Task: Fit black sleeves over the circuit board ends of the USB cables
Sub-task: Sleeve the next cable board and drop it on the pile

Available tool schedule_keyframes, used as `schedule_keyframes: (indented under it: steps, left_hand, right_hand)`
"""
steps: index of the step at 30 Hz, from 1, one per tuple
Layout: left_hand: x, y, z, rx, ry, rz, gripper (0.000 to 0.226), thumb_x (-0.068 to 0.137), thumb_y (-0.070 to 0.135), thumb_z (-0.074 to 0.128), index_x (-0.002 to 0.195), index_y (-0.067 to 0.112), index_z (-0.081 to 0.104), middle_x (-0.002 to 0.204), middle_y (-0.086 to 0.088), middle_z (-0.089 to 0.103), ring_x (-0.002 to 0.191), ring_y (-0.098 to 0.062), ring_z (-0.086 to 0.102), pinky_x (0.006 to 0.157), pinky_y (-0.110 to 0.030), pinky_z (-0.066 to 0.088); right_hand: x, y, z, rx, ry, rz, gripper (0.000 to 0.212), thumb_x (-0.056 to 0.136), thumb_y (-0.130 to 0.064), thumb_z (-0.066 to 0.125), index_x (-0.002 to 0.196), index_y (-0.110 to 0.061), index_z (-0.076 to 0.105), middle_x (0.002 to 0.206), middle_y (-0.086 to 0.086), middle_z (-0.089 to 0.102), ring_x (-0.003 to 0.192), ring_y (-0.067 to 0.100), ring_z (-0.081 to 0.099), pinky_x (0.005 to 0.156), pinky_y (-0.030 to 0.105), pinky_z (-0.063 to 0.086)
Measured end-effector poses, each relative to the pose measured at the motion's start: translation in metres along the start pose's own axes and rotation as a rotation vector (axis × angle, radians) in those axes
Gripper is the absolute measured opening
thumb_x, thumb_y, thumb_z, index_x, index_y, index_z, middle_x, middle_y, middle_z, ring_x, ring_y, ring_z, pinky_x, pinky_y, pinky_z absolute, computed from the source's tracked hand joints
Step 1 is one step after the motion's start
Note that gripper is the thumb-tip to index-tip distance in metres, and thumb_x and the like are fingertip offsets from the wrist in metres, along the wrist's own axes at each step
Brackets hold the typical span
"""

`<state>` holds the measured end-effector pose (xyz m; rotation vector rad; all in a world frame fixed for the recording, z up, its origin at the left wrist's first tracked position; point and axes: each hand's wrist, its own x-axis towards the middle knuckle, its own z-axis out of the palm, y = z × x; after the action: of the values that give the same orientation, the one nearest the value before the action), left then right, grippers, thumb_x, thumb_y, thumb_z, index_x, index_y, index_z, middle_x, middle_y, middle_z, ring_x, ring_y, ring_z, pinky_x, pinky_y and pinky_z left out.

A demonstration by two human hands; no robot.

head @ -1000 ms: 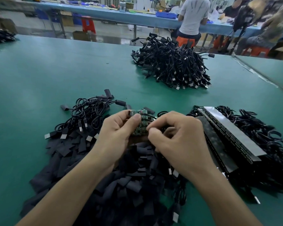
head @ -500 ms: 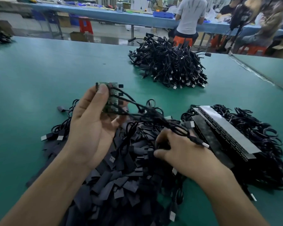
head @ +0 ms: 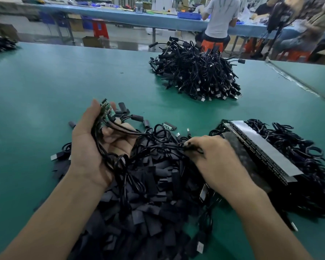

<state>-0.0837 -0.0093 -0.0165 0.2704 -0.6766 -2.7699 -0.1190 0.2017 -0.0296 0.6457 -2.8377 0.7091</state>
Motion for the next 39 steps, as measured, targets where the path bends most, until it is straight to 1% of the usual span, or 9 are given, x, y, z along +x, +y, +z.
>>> schedule_keyframes:
  steps: [2, 6, 9, 14, 19, 27, 30, 33, 39]
  left_hand:
    - [0.000, 0.001, -0.004, -0.025, -0.039, -0.031, 0.029, 0.084, 0.037, 0.063, 0.066, 0.014, 0.069, 0.038, 0.008, 0.038, 0.041, -0.003, 0.038, 0.065, -0.017, 0.051]
    - [0.002, 0.005, -0.007, -0.008, -0.087, -0.072, 0.027, 0.083, 0.037, 0.060, 0.068, 0.016, 0.067, 0.037, 0.010, 0.037, 0.039, -0.004, 0.033, 0.099, -0.025, 0.048]
    - [0.009, 0.008, -0.009, -0.047, -0.049, -0.045, 0.029, 0.094, 0.038, 0.053, 0.077, 0.018, 0.064, 0.042, 0.010, 0.036, 0.040, -0.005, 0.033, 0.078, -0.036, 0.061]
    - [0.015, 0.000, -0.009, -0.016, -0.013, -0.100, 0.043, 0.098, 0.050, 0.051, 0.078, 0.019, 0.072, 0.053, 0.006, 0.044, 0.046, -0.009, 0.043, 0.068, -0.051, 0.059]
    - [0.017, -0.005, -0.014, 0.141, -0.027, -0.118, 0.055, 0.098, 0.058, 0.042, 0.074, 0.026, 0.080, 0.076, 0.000, 0.072, 0.069, -0.018, 0.073, 0.059, -0.053, 0.058]
    - [0.016, -0.009, -0.016, 0.389, 0.021, -0.060, 0.026, 0.083, 0.033, 0.066, 0.104, 0.018, 0.062, 0.088, -0.002, 0.075, 0.084, -0.019, 0.075, 0.075, -0.042, 0.062]
    - [0.012, -0.012, -0.015, 0.521, -0.024, -0.039, 0.043, 0.076, 0.014, 0.070, 0.113, 0.006, 0.051, 0.088, -0.008, 0.072, 0.082, -0.017, 0.072, 0.062, -0.037, 0.060]
    - [0.009, -0.016, -0.014, 0.496, -0.009, -0.004, 0.022, 0.095, 0.006, 0.056, 0.118, 0.005, 0.053, 0.082, -0.010, 0.071, 0.076, -0.017, 0.071, 0.058, -0.036, 0.059]
    - [0.006, -0.017, -0.009, 0.383, -0.030, 0.039, 0.026, 0.102, 0.017, 0.047, 0.120, 0.010, 0.065, 0.076, 0.000, 0.069, 0.065, -0.016, 0.066, 0.058, -0.030, 0.057]
  right_hand:
    - [0.001, 0.007, 0.002, 0.088, 0.168, 0.032, 0.009, 0.094, -0.025, 0.064, 0.096, -0.022, 0.072, 0.078, 0.002, 0.070, 0.073, 0.025, 0.062, 0.071, 0.041, 0.051]
    - [0.001, 0.003, -0.006, 0.159, 0.436, -0.044, 0.014, 0.096, -0.019, 0.064, 0.107, -0.021, 0.073, 0.081, -0.010, 0.070, 0.068, 0.006, 0.057, 0.067, 0.022, 0.048]
    - [-0.001, -0.011, -0.019, 0.336, 0.579, -0.139, 0.026, 0.094, -0.021, 0.065, 0.120, -0.024, 0.068, 0.081, -0.024, 0.066, 0.069, 0.000, 0.064, 0.066, 0.007, 0.048]
    - [-0.007, -0.024, -0.035, 0.620, 0.405, -0.053, 0.016, 0.092, -0.020, 0.068, 0.098, -0.034, 0.071, 0.068, -0.007, 0.070, 0.050, 0.011, 0.064, 0.048, 0.026, 0.053]
    - [-0.009, -0.027, -0.050, 1.205, 0.215, 0.172, 0.019, 0.088, -0.014, 0.068, 0.077, -0.029, 0.075, 0.058, 0.001, 0.064, 0.033, 0.007, 0.045, 0.031, 0.014, 0.030]
    - [-0.008, 0.004, -0.037, 0.150, -0.121, 0.305, 0.011, 0.091, -0.038, 0.066, 0.089, -0.027, 0.065, 0.066, -0.003, 0.067, 0.061, 0.013, 0.066, 0.056, 0.029, 0.053]
    - [-0.007, 0.006, -0.036, 0.094, -0.058, 0.301, 0.025, 0.090, -0.038, 0.067, 0.115, -0.036, 0.065, 0.080, -0.012, 0.067, 0.074, 0.001, 0.059, 0.063, 0.023, 0.046]
    - [-0.005, 0.007, -0.036, 0.130, -0.045, 0.278, 0.006, 0.090, -0.036, 0.068, 0.094, -0.034, 0.071, 0.074, -0.013, 0.066, 0.072, 0.000, 0.061, 0.062, 0.018, 0.044]
    - [-0.002, 0.006, -0.028, 0.180, -0.015, 0.233, 0.021, 0.093, -0.038, 0.062, 0.075, -0.029, 0.061, 0.072, -0.012, 0.061, 0.068, -0.001, 0.055, 0.058, 0.018, 0.038]
